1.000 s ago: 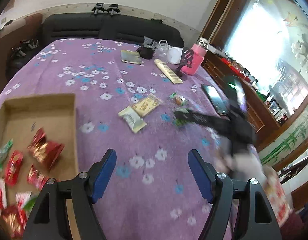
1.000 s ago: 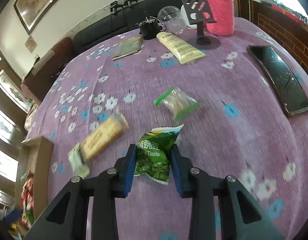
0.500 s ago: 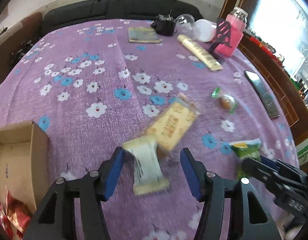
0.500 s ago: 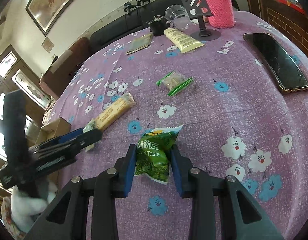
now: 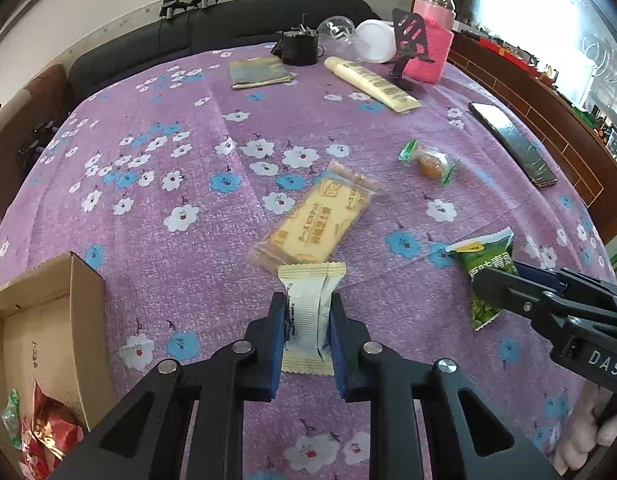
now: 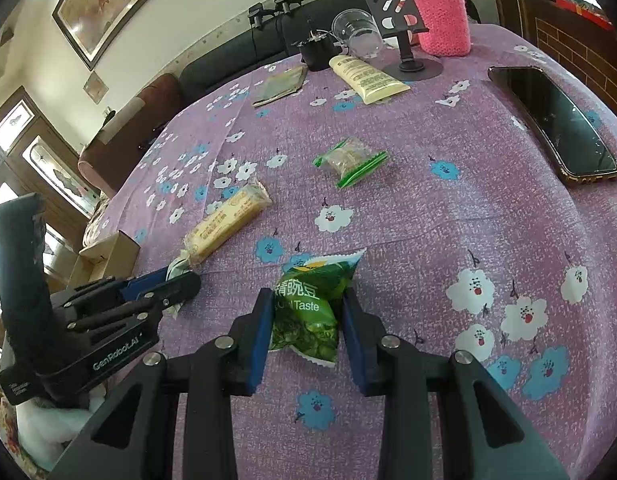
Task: Organize snacks
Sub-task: 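Grasp the white-wrapped biscuit with the left tool while the right tool grasps a green pea bag, then drop both snacks into the cardboard box and open both tools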
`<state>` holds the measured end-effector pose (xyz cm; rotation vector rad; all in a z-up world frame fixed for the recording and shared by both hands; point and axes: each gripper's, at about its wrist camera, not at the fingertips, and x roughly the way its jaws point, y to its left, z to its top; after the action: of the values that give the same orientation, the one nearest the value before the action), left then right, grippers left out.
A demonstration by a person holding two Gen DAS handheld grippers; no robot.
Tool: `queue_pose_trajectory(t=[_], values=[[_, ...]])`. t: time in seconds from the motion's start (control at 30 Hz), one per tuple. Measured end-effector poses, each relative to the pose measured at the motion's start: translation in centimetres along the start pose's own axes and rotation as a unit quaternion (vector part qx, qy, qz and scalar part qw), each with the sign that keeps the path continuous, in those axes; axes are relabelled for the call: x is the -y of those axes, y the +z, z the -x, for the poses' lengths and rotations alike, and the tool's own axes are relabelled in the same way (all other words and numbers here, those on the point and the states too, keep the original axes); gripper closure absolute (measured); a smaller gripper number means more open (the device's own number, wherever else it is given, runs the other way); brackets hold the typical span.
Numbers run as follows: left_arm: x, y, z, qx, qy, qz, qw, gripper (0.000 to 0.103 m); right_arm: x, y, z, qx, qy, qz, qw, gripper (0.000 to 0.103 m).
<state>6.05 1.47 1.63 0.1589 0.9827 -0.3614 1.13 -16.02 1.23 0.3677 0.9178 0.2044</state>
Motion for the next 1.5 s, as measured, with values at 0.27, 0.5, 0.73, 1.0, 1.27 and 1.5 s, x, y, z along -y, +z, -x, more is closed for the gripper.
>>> queue_pose_trajectory(t=[0.27, 0.5, 0.73, 1.0, 1.27, 1.5], values=[[-0.6, -0.5, 3.6, 0.036, -0.057, 0.039, 0.9970, 0.083, -0.3, -0.1, 1.6, 0.029, 0.019, 0.002, 0.999, 0.071], [-2.4, -3.6, 8.9, 0.082, -0.096, 0.074, 0.9892, 0.083, -1.6, -0.5, 2.1, 0.041, 0.029, 0.026, 0.998, 0.071], [-7.2, -8.0, 15.0, 0.145, -0.074, 0.114, 0.9801, 0.083, -4.4, -1.9, 2.2, 0.052, 0.009, 0.063, 0.997, 0.071], [-14.0, -11.8, 19.4, 0.177, -0.012, 0.148, 0.9728, 0.083, -9.4, -3.7, 3.2, 0.042, 0.030, 0.090, 0.995, 0.071], [-18.4, -12.5, 19.3, 0.169, 0.027, 0.161, 0.9720, 0.082, -17.6, -4.2, 2.4, 0.019, 0.057, 0.149, 0.987, 0.071], [-22.1, -11.2, 16.5, 0.140, 0.037, 0.171, 0.9747, 0.082, -23.0, -3.9, -0.6, -0.020, 0.085, 0.168, 0.982, 0.071]])
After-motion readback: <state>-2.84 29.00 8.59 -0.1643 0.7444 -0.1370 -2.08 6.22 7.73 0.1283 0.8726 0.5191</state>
